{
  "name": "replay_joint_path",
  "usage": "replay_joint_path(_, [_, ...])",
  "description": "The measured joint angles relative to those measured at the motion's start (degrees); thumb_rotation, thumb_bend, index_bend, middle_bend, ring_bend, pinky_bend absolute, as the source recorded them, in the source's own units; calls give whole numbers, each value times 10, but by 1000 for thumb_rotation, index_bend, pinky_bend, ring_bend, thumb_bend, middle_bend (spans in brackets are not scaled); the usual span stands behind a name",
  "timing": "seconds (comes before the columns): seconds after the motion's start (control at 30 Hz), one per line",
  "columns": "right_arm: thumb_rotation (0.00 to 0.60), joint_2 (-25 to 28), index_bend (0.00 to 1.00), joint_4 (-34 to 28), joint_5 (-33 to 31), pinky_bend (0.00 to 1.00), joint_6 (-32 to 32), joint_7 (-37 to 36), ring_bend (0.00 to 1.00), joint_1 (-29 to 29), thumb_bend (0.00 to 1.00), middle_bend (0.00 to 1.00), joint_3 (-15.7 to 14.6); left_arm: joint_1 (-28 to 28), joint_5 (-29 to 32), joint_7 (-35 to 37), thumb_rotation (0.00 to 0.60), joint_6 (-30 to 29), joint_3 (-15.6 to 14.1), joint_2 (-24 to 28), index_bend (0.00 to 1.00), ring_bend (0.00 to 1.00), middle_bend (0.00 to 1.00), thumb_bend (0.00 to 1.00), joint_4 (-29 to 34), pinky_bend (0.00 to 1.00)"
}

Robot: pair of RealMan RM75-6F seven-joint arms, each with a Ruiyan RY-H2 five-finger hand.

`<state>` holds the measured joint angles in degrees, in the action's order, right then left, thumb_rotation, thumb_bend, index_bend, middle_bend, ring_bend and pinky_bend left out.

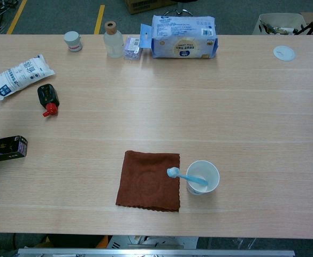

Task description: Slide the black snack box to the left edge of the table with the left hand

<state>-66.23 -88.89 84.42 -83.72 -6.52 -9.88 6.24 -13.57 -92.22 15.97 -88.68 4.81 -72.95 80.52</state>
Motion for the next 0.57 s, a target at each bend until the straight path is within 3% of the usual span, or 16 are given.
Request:
replay_joint_path(0.2, [600, 8, 144, -35, 2, 366, -29, 37, 135, 27, 207, 150, -11, 12, -32, -28, 600, -8, -35, -2, 365, 98, 142, 76, -45, 168])
replay_joint_path(0.57, [600, 20, 144, -74, -7, 366, -33, 69, 134, 42, 207, 150, -13, 12, -18, 6, 600, 28, -49, 37, 366, 97, 136, 76, -19, 168])
